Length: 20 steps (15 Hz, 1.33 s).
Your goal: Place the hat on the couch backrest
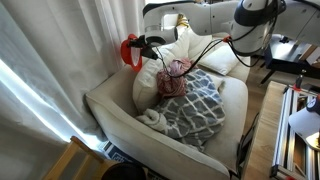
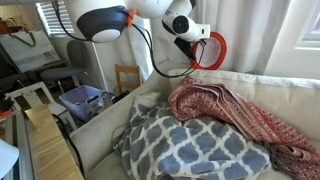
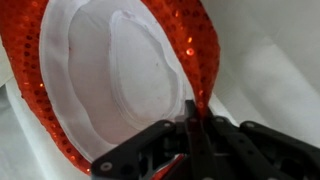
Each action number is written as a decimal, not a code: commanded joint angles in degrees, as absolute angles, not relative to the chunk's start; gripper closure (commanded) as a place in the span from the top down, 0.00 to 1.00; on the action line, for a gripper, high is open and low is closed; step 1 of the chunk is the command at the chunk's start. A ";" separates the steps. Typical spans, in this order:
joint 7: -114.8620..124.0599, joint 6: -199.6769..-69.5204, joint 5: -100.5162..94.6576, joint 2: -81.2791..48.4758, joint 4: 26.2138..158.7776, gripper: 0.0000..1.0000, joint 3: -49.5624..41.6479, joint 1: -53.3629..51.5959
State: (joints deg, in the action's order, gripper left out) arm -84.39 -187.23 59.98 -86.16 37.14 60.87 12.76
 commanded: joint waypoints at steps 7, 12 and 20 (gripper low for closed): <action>-86.96 -188.29 68.92 -77.93 52.14 0.65 47.73 12.89; -88.49 -186.32 81.37 -67.92 65.14 0.99 31.64 10.45; -89.79 -186.14 89.57 -55.39 87.27 1.00 23.58 5.78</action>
State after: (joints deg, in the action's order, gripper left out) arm -89.86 -186.06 86.72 -61.95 75.94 26.06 6.58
